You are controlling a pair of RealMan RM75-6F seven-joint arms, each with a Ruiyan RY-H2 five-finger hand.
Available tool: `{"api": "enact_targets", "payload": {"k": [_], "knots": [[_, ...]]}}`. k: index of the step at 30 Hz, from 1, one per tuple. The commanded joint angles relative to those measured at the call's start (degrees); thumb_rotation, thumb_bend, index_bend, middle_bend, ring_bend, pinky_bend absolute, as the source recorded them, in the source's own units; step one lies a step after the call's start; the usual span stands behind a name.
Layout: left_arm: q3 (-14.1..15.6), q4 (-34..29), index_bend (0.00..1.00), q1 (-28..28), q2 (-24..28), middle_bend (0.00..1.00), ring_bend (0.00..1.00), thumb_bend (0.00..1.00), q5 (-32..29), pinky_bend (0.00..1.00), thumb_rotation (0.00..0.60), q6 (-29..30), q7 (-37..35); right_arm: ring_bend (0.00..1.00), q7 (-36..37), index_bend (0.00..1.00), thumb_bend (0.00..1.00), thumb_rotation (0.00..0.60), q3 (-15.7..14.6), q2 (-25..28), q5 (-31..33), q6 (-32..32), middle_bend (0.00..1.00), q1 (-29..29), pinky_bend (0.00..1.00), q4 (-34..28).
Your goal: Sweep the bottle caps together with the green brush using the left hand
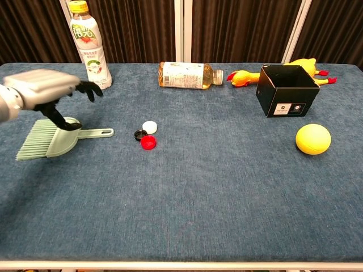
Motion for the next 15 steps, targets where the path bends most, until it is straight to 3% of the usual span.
{"api": "enact_targets", "payload": {"k": [1,7,15], "knots": [[-0.7,-3.5,0.16,5.4,4.2,0.21,0.15,0.26,2.5,0.24,0.6,7.6,-8.5,0.0,0.8,0.01,0.17,0.6,0.0,0.9,0.7,-0.8,0.13,0.1,0.0,-0.1],[2.8,-7.9,0.16,16.3,13.4,0.21,0.15,0.25,8.7,0.2,0.6,20.4,-20.5,0.0,2.8,0.0,0.22,0.6,-0.2,0.2,-1.5,2.6,0.08,-0.9,0.0,1.6],[7.9,-13.4,0.18,28.1,18.5,0.21,0.15,0.22,13.3,0.19,0.6,35.3,-17.3,0.0,3.6,0.0,0.22,0.6,-0.9,-2.3,-4.0,5.9,0.07,-1.9,0.0,4.1]]}}
